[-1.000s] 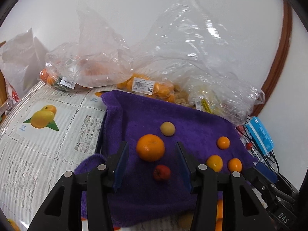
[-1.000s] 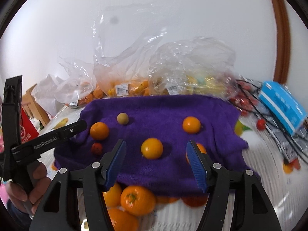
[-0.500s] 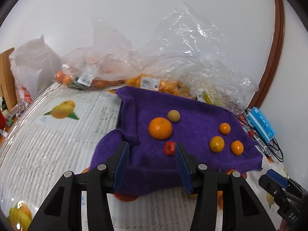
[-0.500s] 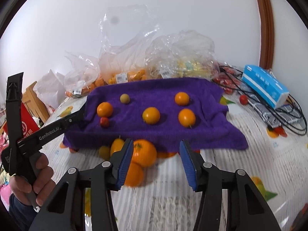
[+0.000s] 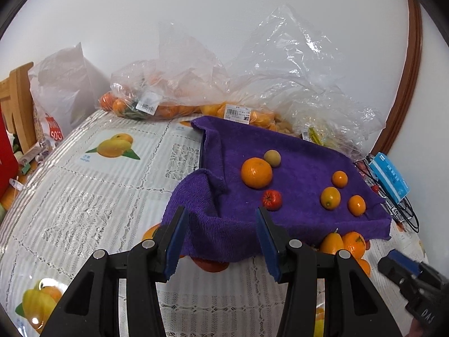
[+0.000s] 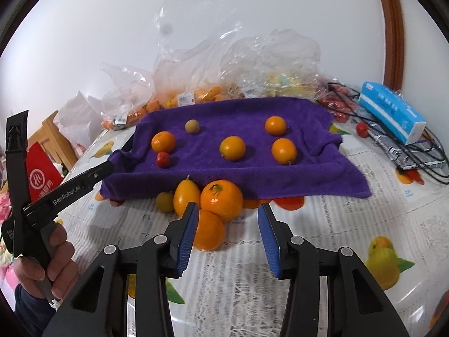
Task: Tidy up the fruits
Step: 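Move the right gripper to another orange while the left gripper returns toward the fruit row, then close the right gripper on the orange and lift it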
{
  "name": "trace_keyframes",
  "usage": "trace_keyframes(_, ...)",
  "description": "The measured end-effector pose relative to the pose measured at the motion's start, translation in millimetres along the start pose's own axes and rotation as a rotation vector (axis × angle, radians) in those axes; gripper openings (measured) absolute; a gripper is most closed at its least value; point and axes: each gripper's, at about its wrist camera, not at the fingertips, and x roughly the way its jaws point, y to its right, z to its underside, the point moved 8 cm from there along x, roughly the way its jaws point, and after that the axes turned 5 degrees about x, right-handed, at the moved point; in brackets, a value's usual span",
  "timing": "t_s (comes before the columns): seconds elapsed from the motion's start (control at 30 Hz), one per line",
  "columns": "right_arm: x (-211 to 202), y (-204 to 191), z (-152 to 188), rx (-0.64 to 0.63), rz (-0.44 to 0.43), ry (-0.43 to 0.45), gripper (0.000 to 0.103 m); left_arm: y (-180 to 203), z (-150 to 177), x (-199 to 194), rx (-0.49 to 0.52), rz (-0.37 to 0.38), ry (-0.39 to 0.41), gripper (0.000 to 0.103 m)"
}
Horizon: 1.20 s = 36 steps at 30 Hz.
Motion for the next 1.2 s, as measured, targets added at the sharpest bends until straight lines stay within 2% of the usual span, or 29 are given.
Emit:
trace_keyframes(0.1,7.0,-7.1,6.6,-0.009,-0.033,-0.022,0.045,-0.8,1.3,3.2,-0.014,0.014,-0.013,0.047)
trace_keyframes(0.3,26.8,-17.8,20.1,-0.035,-0.043,-0.076,0.045,3.9,5.1,7.6,-0.005,0.03,-0.036,0.047)
trace_keyframes(0.6,46.9,-23.1,28.5,-0.063,-0.011,-0.148,0.043,4.6,3.3,7.8,-0.008,0.036,-0.04,0.048)
trace_keyframes(0.87,26.6,-17.1,24.5,-0.061,-0.018,-0.071,0.042,14.3,6.4,-3.5,0.01,0.081,-0.023,0.048)
trace_keyframes(1.1,6.2,26.1,25.6,-0.057,0.066,-0.037,0.043,56.6,25.7,-12.0,0.172,0.15,-0.048,0.048)
trace_keyframes(1.2,2.4,49.7,24.0,-0.032,0.108,-0.029,0.043,63.9,29.8,-6.0,0.213,0.122,-0.082,0.048)
